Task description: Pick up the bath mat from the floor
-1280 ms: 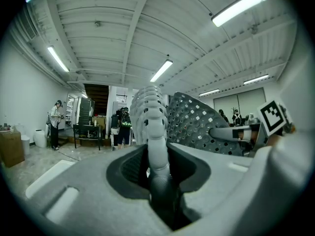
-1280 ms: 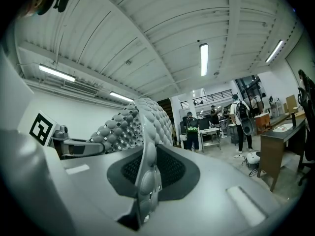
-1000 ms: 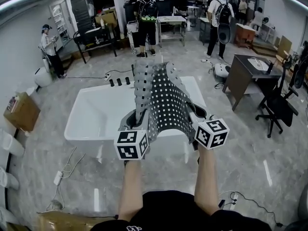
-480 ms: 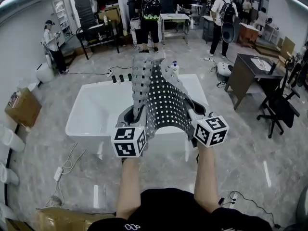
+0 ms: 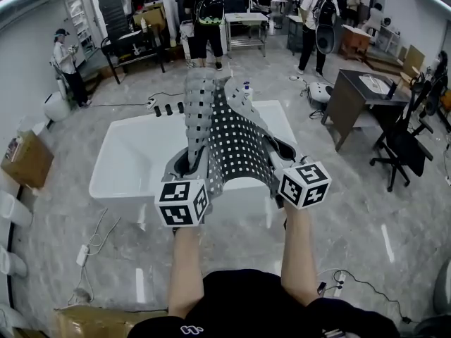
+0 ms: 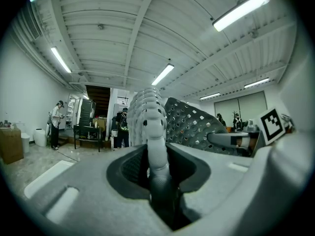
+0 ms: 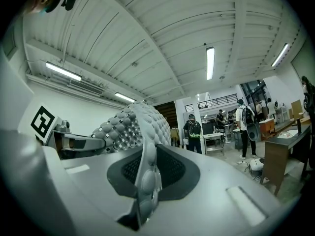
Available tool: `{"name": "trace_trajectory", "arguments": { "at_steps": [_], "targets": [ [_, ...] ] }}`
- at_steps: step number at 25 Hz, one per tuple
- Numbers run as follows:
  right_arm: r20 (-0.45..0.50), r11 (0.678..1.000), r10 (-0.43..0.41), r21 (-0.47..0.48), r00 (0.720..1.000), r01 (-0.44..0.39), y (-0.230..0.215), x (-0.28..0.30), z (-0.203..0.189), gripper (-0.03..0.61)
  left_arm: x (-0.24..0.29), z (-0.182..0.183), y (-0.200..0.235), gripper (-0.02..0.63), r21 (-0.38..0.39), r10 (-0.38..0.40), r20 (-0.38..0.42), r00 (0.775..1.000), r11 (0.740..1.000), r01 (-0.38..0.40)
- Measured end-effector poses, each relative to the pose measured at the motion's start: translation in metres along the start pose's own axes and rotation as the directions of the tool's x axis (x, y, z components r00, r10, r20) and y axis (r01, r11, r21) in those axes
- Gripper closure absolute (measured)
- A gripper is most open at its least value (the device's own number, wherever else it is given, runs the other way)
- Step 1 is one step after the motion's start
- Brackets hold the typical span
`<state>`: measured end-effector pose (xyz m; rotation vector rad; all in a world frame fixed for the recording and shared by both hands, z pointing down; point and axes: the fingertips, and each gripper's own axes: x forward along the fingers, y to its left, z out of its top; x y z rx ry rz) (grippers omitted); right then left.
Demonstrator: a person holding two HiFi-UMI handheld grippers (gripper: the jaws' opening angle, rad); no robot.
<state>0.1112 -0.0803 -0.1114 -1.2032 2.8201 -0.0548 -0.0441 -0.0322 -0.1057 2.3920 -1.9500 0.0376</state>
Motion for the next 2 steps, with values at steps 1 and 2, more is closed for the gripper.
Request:
{"name": "trace_trajectory", "arguments": {
  "at_steps": [1,2],
  "targets": [
    [0.0,1.0,0.001,-0.002,1.0,-0.001,0.0002,0.0003,0.0005,0.555,-0.0003,0.0004,0.0008,0.515,-0.002,0.002,0.001,1.0,1.0,-0.002],
    [-0.001,1.0,0.001,-0.004,1.0,-0.001,0.0003,0.0006,0.001,0.555,-0.0005,0.0008,0.0015,0.515,-0.005,0.003,0.002,1.0,1.0,-0.003]
  ]
}}
